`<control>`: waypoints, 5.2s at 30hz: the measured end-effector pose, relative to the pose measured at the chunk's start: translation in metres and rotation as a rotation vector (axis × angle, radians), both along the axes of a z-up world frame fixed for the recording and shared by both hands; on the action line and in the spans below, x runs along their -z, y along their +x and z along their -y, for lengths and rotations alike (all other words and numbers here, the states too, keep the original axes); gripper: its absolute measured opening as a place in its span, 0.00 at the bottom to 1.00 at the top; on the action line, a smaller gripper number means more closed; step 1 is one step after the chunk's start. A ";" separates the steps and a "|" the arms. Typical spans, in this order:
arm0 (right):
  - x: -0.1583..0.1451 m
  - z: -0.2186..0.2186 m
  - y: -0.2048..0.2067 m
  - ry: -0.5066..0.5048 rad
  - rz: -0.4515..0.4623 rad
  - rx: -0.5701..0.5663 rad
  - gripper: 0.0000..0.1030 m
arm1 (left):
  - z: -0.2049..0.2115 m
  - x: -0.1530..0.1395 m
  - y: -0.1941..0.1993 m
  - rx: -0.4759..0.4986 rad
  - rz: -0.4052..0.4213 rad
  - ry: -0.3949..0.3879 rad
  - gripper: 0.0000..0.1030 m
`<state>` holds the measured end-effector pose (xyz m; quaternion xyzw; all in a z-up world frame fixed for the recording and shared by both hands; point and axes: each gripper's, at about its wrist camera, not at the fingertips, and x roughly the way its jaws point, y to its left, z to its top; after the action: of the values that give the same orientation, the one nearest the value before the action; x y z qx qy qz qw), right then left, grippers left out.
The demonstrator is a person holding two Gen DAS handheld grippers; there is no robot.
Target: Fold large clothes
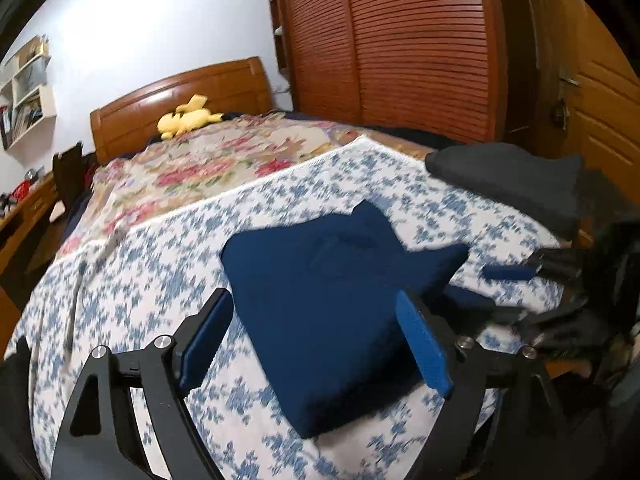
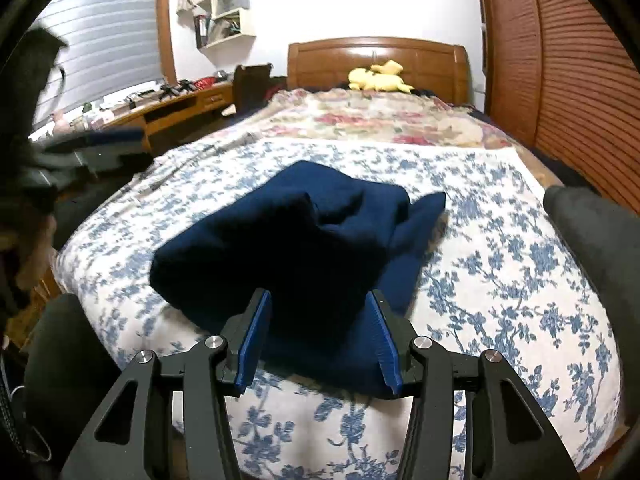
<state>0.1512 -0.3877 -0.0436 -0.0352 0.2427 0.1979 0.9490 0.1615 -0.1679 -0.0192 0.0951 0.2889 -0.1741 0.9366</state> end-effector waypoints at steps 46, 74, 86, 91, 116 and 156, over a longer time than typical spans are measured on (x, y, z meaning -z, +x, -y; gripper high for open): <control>0.001 -0.049 0.041 -0.039 0.035 -0.017 0.12 | -0.107 0.065 -0.020 -0.103 -0.074 -0.174 0.82; -0.050 -0.022 0.010 -0.129 0.051 0.124 0.46 | -0.116 0.057 -0.036 -0.064 -0.061 -0.211 0.82; 0.026 -0.028 0.055 -0.163 -0.141 0.111 0.46 | -0.099 0.064 -0.018 -0.030 -0.043 -0.154 0.82; 0.023 -0.027 0.044 -0.152 -0.129 0.127 0.46 | -0.084 0.069 0.012 0.013 -0.065 -0.160 0.82; 0.028 0.008 0.032 -0.077 -0.180 0.290 0.60 | -0.035 0.107 0.045 0.167 -0.205 -0.079 0.82; 0.056 0.016 0.072 0.041 -0.266 0.219 0.72 | -0.045 0.136 0.294 0.002 -0.357 -0.159 0.78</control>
<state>0.2229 -0.4036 -0.1000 0.0371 0.3645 0.1013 0.9249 0.4560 -0.1232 -0.1549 -0.0113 0.4357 -0.2116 0.8748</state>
